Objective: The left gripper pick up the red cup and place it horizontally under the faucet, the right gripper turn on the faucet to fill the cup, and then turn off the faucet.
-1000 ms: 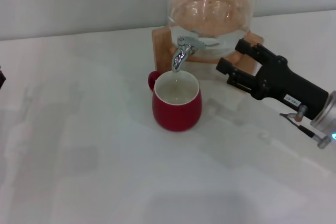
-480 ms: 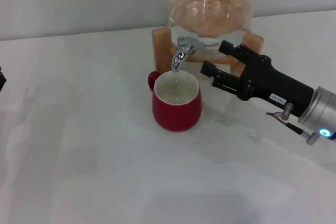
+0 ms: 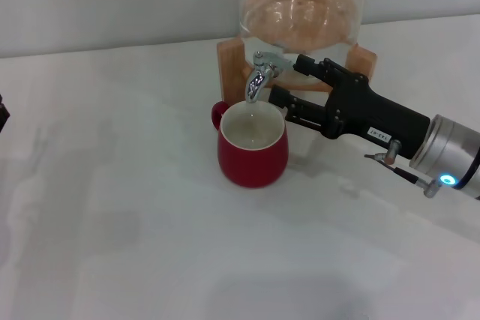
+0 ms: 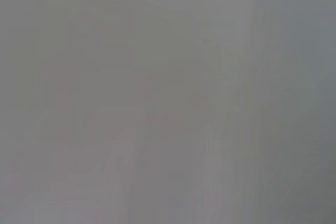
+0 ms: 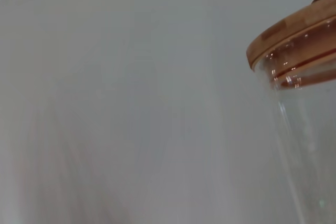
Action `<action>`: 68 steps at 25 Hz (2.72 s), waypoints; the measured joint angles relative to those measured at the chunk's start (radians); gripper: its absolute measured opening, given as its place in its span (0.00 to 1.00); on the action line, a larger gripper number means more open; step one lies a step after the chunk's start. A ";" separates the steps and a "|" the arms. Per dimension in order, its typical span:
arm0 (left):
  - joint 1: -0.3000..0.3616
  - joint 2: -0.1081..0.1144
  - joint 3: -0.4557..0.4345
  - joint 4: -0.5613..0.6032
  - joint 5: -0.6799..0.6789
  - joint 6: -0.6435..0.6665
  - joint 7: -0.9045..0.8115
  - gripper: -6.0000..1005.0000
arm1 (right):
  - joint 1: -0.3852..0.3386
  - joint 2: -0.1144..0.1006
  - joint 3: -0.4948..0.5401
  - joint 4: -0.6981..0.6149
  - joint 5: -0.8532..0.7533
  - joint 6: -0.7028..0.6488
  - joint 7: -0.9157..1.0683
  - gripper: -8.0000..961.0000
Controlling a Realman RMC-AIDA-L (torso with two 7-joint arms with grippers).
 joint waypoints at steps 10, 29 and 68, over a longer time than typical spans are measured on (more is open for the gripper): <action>-0.001 0.001 0.000 0.000 -0.001 0.000 0.000 0.88 | 0.005 0.000 -0.005 -0.013 0.000 0.010 0.010 0.90; -0.002 0.001 0.000 0.000 0.003 -0.001 0.002 0.88 | 0.007 0.000 -0.047 -0.037 0.000 0.012 0.042 0.90; -0.009 0.003 0.002 -0.023 0.000 0.000 0.003 0.88 | -0.085 -0.009 -0.029 -0.078 0.010 -0.036 0.051 0.90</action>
